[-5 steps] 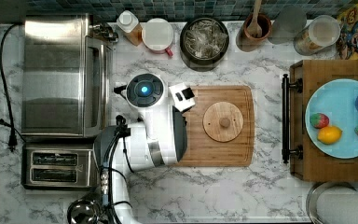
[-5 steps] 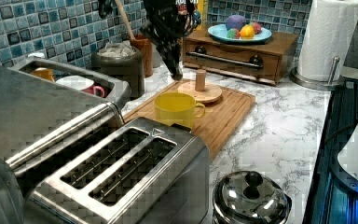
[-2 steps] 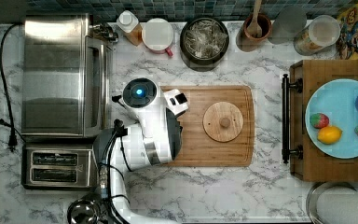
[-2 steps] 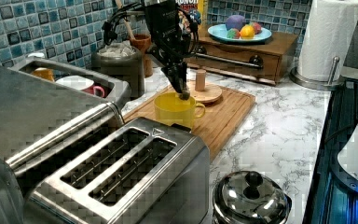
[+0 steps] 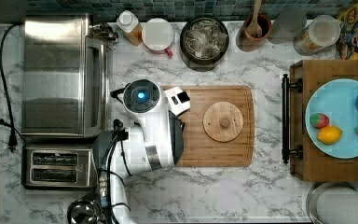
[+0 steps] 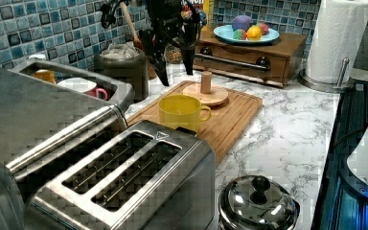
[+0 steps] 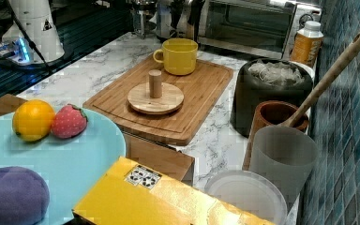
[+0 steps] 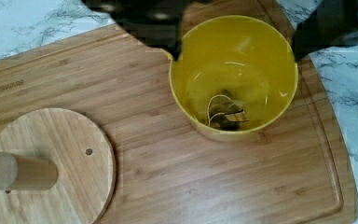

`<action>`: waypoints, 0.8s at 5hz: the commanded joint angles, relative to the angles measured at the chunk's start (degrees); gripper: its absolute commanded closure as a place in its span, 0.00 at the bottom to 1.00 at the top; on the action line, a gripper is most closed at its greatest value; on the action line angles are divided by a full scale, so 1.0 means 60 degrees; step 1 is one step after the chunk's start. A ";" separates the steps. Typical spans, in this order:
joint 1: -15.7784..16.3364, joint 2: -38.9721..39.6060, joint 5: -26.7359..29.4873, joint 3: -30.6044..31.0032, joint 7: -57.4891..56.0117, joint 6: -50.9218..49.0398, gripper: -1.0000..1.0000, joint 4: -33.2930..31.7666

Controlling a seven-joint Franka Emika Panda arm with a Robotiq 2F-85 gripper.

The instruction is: Put the tea in the cup.

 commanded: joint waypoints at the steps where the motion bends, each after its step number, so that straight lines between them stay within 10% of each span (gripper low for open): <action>1: -0.0043 -0.0299 0.0458 -0.0059 -0.0225 0.0055 0.00 0.0270; 4: 0.0001 -0.0300 0.0460 -0.0103 -0.0225 0.0055 0.00 0.0271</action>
